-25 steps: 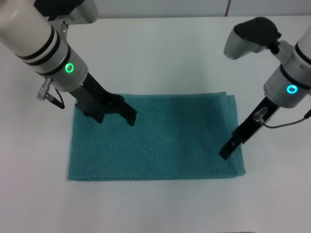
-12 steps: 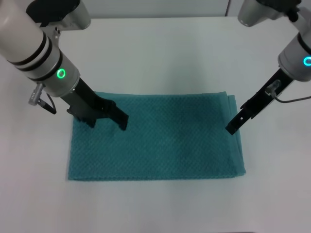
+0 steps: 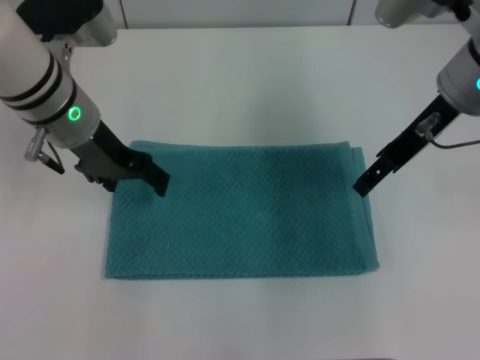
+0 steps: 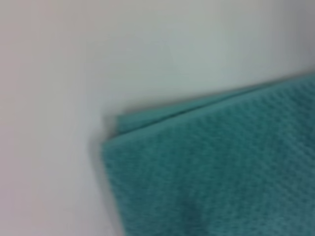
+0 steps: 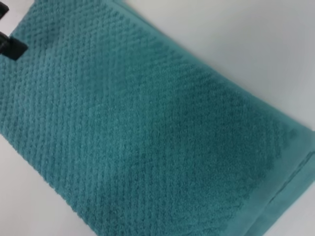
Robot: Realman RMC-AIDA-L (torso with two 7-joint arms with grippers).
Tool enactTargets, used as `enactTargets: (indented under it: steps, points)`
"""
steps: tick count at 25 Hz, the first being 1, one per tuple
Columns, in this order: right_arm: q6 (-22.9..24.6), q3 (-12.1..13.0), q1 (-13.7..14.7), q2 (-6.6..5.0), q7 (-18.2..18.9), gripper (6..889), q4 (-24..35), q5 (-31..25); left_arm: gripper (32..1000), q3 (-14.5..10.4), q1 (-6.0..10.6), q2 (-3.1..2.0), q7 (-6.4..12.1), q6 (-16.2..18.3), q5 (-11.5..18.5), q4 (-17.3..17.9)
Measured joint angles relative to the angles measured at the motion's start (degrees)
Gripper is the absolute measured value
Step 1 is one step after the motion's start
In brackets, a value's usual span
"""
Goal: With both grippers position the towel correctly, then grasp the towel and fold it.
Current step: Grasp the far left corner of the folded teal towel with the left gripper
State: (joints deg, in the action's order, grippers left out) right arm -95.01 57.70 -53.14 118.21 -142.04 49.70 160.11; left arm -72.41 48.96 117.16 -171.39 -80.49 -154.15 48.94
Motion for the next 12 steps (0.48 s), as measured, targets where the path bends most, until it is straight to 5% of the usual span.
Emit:
enactTargets:
  steps: [12]
  points:
    - [0.5, 0.0, -0.1, 0.0, 0.0, 854, 0.1, -0.2, 938, 1.4, 2.61, 0.28, -0.18, 6.8, -5.8, -9.0]
